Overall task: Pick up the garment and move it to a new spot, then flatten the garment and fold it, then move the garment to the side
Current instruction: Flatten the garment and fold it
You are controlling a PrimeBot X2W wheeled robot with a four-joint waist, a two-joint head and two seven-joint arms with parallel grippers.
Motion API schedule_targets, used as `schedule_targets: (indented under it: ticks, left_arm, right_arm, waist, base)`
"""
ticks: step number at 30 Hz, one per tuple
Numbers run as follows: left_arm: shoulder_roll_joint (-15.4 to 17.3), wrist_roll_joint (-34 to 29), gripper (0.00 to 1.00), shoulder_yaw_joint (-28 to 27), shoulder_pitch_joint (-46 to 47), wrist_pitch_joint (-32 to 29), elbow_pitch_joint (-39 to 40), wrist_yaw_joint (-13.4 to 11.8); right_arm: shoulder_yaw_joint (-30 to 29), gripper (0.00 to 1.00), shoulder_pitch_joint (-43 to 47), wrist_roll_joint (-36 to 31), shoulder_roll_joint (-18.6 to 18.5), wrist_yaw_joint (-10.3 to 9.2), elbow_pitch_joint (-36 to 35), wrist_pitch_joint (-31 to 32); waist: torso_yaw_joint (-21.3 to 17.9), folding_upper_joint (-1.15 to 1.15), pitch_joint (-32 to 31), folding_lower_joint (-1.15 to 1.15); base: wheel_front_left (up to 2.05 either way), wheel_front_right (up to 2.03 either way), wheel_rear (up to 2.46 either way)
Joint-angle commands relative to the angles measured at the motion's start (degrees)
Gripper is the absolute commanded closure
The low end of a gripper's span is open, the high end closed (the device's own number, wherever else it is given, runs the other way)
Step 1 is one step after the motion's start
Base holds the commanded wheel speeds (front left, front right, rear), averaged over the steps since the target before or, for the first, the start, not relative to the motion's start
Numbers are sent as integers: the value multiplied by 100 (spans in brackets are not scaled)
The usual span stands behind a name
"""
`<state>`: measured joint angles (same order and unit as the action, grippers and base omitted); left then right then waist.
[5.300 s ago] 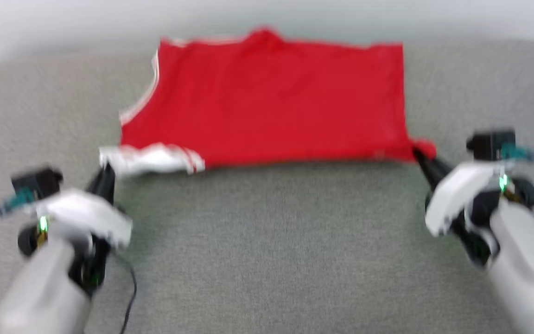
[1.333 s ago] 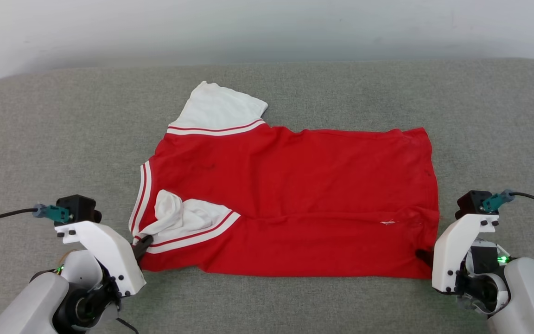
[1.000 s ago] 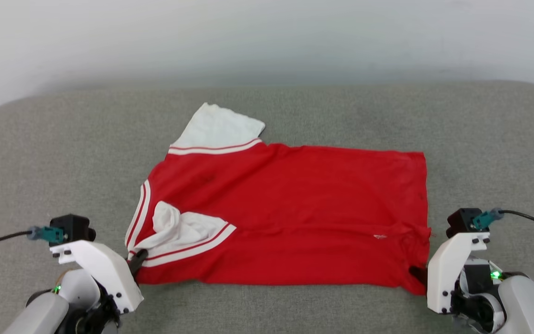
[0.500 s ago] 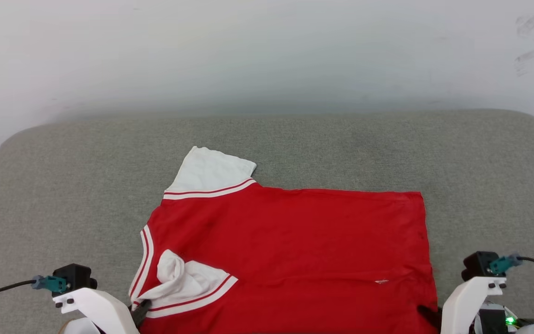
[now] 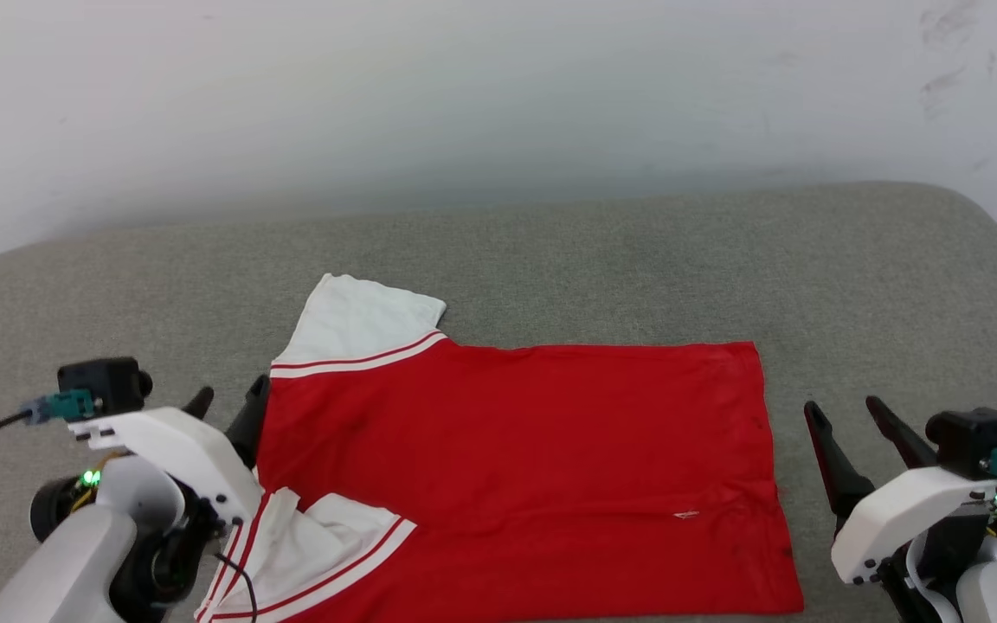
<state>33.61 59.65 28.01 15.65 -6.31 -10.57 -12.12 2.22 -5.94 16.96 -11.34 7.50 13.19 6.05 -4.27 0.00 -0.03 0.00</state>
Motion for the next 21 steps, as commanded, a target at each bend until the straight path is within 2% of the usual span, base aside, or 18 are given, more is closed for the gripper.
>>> schedule_targets:
  ticks: [1, 6, 11, 16, 21]
  left_arm:
    - [-29, -90, 0, 4, 255, 40, -84, 51]
    - [-85, -281, 0, 48, 1127, -57, -448, 262]
    - [-117, -263, 0, 49, 2092, -432, -960, 502]
    - [-106, -212, 0, 202, 3066, -1119, -1516, 857]
    - [122, -198, 0, 365, 3978, -2152, -2041, 1076]
  right_arm:
    - [-23, 0, -147, -153, 70, -1, -78, -170]
    - [-91, 0, -437, -431, 319, -2, -460, -563]
    - [-121, 0, -594, -601, 527, -2, -986, -657]
    - [-136, 0, -630, -625, 691, -2, -1407, -586]
    - [-42, 0, -714, -575, 787, -2, -1741, -519]
  waist:
    - [-121, 0, 124, 0]
    - [-379, 0, 526, 0]
    - [-589, 0, 1091, 0]
    - [-774, 0, 1605, 0]
    - [-1034, 0, 2138, 0]
  base:
    - [0, 0, 0]
    - [0, 0, 0]
    - [0, 0, 0]
    - [0, 0, 0]
    - [0, 0, 0]
